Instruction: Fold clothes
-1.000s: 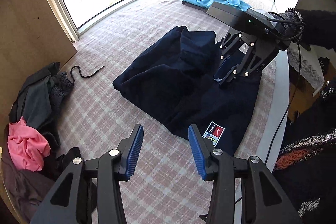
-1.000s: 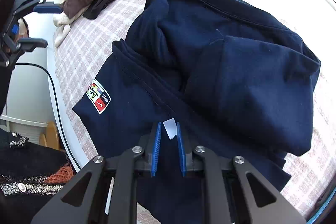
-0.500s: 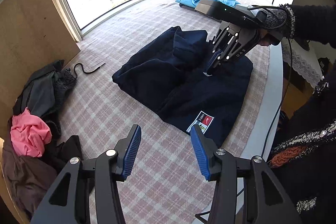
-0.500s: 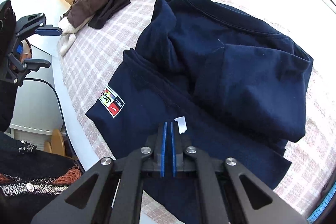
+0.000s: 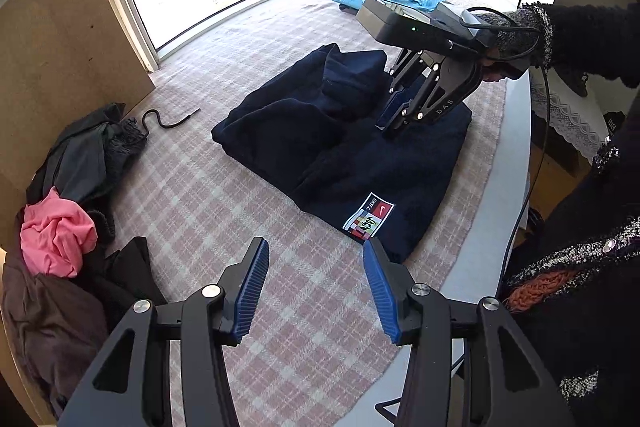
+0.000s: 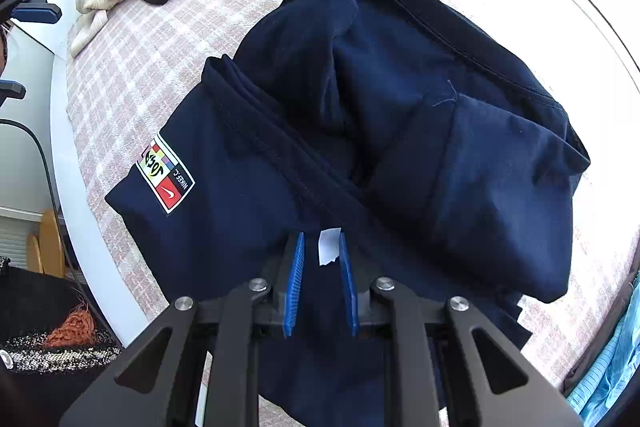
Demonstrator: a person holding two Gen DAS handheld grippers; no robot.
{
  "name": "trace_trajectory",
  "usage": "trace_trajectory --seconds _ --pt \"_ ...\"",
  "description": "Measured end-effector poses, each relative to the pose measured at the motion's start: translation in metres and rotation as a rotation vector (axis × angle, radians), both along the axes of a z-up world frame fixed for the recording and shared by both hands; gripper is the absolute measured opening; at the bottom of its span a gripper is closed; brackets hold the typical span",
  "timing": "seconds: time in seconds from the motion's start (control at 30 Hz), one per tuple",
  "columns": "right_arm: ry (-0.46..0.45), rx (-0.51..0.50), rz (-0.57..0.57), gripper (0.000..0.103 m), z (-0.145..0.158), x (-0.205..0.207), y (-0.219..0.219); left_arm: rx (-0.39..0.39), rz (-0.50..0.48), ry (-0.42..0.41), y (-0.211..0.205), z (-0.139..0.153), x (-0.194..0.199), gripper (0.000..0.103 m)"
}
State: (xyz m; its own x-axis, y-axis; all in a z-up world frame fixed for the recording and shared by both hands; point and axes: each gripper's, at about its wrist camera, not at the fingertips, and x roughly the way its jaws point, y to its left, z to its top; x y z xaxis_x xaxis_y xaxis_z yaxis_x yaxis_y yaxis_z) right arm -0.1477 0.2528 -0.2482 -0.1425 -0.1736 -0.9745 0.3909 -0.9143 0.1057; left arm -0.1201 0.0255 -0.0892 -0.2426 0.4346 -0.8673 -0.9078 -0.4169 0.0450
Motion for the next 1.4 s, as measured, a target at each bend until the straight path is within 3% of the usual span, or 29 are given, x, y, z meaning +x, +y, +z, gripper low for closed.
trace_trajectory --seconds 0.07,0.17,0.33,0.6,0.73,0.8,0.93,1.0,1.13,1.4 --pt "-0.014 -0.022 -0.010 0.018 0.000 -0.002 0.005 0.000 0.001 -0.001 0.000 0.000 0.000 0.047" --pt "-0.029 -0.059 -0.050 0.010 0.000 -0.005 0.017 0.000 -0.001 -0.001 0.000 -0.001 0.001 0.047" --pt "-0.043 -0.117 -0.098 0.007 0.001 -0.003 0.034 -0.001 -0.006 -0.003 0.000 -0.001 0.002 0.047" --pt "0.024 -0.167 -0.105 0.005 0.025 0.022 0.037 -0.005 -0.004 -0.003 0.001 -0.002 0.004 0.047" --pt "0.111 -0.122 -0.096 0.005 0.039 0.037 0.035 -0.003 0.014 0.002 -0.005 0.001 0.007 0.047" --pt "0.098 -0.048 -0.111 0.010 0.034 0.031 0.031 0.002 0.024 -0.003 -0.011 0.002 0.009 0.047" --pt "0.057 -0.015 -0.097 0.019 0.016 0.008 0.010 -0.001 0.048 -0.008 -0.018 0.001 0.013 0.047" --pt "0.055 0.017 -0.098 0.032 0.010 0.004 0.005 -0.001 0.048 -0.005 -0.019 0.001 0.016 0.047" --pt "0.037 0.047 -0.100 0.036 -0.001 -0.001 -0.001 0.016 0.046 -0.003 -0.020 0.003 0.021 0.047" --pt "-0.011 -0.009 -0.103 0.041 -0.002 -0.010 0.004 0.030 0.051 -0.022 -0.024 -0.004 0.021 0.048"
